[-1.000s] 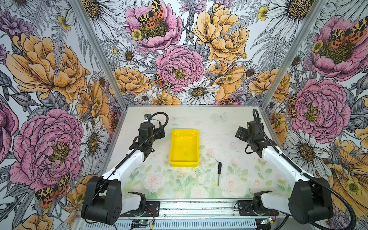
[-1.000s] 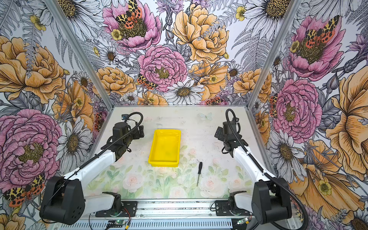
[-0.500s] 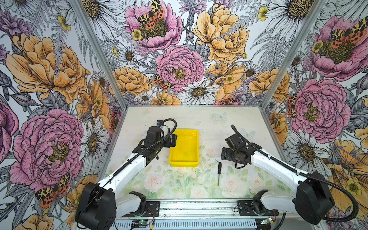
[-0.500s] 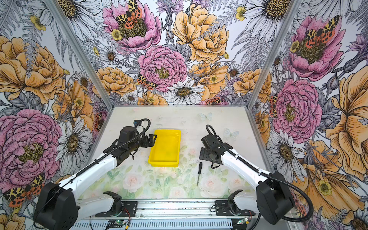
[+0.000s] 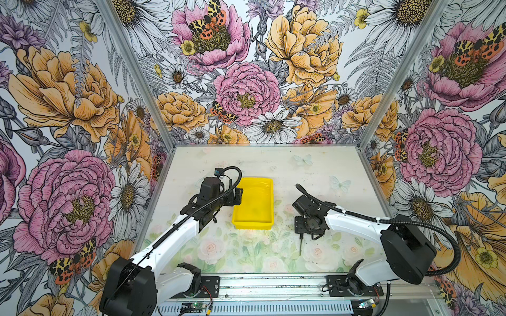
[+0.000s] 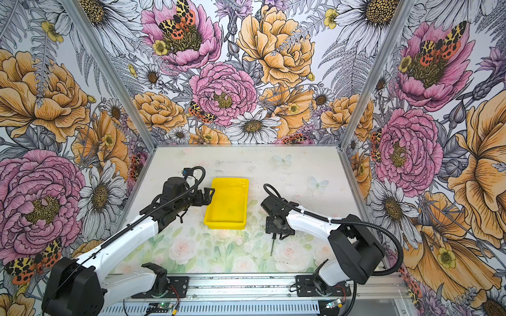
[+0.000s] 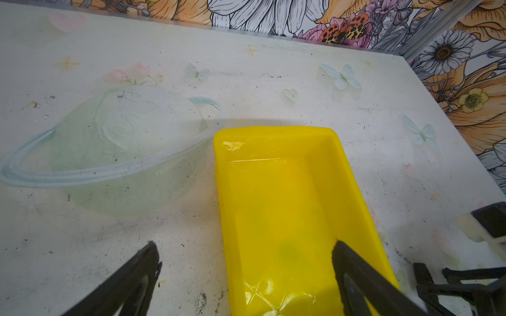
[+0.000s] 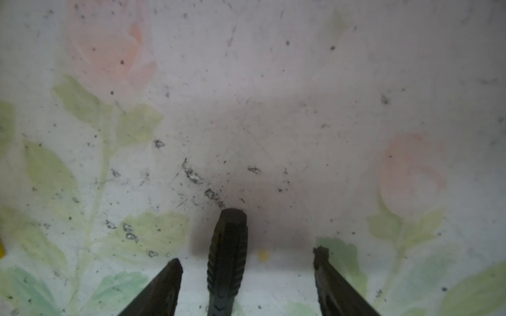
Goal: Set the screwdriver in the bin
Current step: 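Close the right gripper on the screwdriver handle and lift it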
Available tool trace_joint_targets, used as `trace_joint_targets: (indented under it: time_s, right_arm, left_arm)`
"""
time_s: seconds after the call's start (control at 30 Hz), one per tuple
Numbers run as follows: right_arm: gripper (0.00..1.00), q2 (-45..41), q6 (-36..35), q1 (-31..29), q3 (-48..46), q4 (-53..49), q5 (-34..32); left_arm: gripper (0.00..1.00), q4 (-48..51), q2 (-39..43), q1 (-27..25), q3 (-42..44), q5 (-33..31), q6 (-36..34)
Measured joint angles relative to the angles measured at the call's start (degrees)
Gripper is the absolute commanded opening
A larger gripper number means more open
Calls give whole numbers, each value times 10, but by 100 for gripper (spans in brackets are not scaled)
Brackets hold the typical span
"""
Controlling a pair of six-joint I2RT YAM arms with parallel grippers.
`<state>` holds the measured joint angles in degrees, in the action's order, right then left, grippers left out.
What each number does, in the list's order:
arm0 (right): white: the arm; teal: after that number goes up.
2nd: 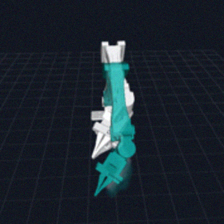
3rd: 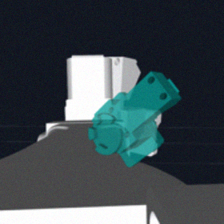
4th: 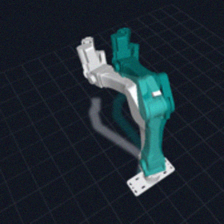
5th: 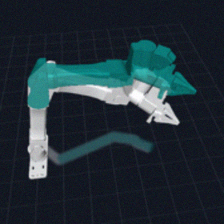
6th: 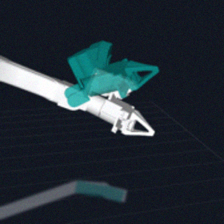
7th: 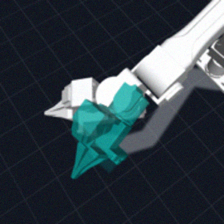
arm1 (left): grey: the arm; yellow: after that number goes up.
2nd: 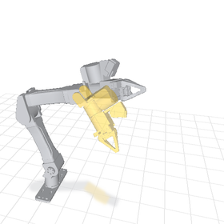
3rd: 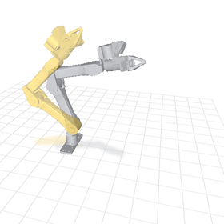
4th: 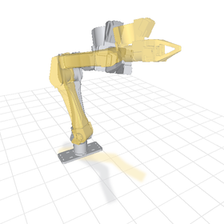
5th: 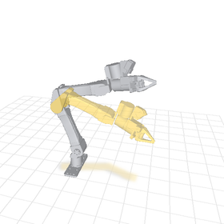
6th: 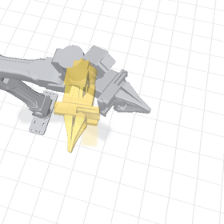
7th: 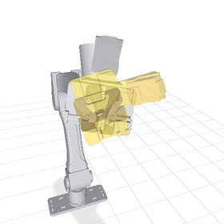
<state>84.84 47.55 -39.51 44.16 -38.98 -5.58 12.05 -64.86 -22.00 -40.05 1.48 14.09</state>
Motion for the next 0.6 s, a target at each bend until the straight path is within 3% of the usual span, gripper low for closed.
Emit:
trace_joint_targets:
  time_s: [0.23, 0.4, 0.6]
  right_arm:
    - [34, 11, -1, -14, -5, 20, -2]
    - [0, 3, -6, -15, -14, 31, -7]
    - [0, -19, -22, -16, -16, 29, -10]
  left_arm:
    - [99, 7, 2, -18, 1, -12, 0]
    - [99, 12, 23, -19, 6, -29, 0]
    - [99, 16, 35, -19, 6, -41, -1]
